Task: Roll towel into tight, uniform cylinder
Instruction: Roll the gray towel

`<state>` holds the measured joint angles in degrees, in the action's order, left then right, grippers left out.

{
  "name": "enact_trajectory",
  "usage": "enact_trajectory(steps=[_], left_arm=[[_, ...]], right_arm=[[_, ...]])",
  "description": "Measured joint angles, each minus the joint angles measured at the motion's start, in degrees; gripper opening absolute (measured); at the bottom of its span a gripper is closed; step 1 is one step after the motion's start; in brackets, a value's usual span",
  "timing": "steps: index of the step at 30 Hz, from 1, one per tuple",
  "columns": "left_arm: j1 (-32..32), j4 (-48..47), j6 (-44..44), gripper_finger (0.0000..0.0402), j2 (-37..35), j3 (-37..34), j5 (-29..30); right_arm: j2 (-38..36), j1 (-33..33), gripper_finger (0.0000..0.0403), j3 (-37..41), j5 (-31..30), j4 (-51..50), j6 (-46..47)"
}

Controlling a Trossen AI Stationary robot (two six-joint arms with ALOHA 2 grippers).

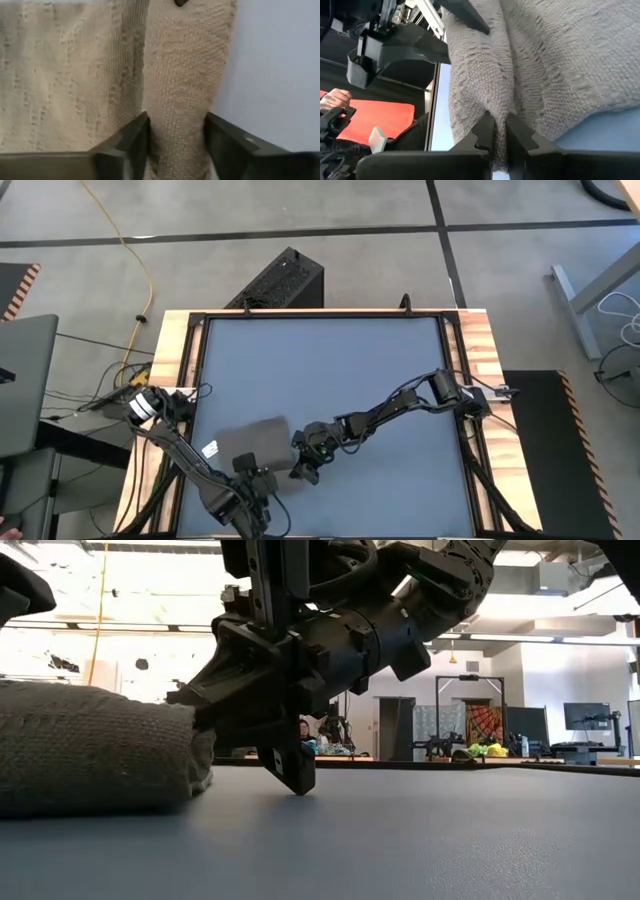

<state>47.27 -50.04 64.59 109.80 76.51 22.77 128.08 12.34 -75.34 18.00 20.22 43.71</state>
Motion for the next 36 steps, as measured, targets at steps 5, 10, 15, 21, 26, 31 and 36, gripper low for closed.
enact_trajectory(steps=[5,10,15,21,26,31,36], left_arm=[[-0.48,0.11,-0.45,0.0051,0.0,0.0,-2.46],[-0.22,1.44,-0.24,0.0017,0.0,0.0,-6.73],[1.67,4.89,1.8,0.0015,0.0,0.0,-7.42],[2.92,9.92,3.66,0.0013,-0.46,0.0,-12.31],[3.04,12.74,3.0,0.0012,-1.0,0.0,-14.27],[2.1,13.75,2.48,0.0012,-1.11,0.0,-17.38],[-0.91,17.09,0.06,0.0011,-2.26,-0.09,-20.23]], right_arm=[[0.0,-0.5,0.0074,0.05,1.04,1.73,3.36],[-2.06,-1.43,0.0099,0.18,5.92,1.0,-1.4],[-6.22,-1.62,0.0116,0.53,3.61,-3.55,-11.38],[-10.53,2.45,0.0129,1.88,-0.16,-3.66,-25.53],[-12.35,9.33,0.0135,1.78,-8.18,-1.79,-38.65],[-11.36,17.21,0.0145,1.87,-21.38,-0.71,-50.28],[-11.54,20.26,0.0174,1.52,-27.58,0.41,-56.04]])
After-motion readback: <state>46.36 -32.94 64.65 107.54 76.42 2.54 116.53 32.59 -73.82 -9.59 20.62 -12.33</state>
